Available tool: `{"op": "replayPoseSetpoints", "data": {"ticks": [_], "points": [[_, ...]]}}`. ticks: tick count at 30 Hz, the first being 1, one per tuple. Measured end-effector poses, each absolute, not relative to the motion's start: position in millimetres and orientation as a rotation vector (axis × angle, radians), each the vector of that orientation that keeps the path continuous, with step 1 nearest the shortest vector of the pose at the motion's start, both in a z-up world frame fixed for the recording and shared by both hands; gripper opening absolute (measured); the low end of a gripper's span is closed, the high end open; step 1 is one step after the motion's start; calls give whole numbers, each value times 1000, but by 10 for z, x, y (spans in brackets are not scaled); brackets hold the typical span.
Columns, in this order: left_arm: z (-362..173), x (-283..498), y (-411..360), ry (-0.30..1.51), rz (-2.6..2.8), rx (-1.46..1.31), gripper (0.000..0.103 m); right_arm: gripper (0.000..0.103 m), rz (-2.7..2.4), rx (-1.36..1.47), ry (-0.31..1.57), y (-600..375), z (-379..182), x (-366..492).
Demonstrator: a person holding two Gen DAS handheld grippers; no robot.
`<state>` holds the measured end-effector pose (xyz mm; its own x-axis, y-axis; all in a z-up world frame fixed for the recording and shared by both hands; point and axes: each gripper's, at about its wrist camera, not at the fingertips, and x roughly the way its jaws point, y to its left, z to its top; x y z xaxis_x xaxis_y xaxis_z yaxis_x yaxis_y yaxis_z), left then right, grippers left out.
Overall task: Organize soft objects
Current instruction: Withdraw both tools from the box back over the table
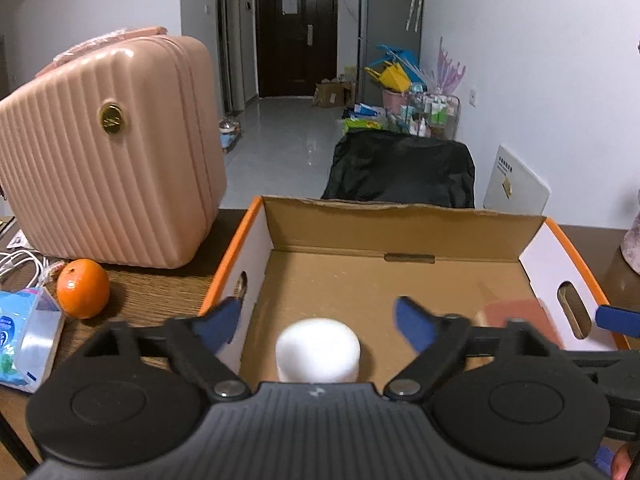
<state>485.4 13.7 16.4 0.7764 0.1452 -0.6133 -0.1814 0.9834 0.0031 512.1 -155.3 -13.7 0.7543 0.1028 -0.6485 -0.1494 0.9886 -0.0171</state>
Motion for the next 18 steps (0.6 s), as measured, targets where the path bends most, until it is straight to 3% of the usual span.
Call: {"op": "replayPoseSetpoints", "data": {"ticks": [18], "points": [[535,4127,222,541,156,-79,103,103,191,-69,586,-1749,256,4343]]}}
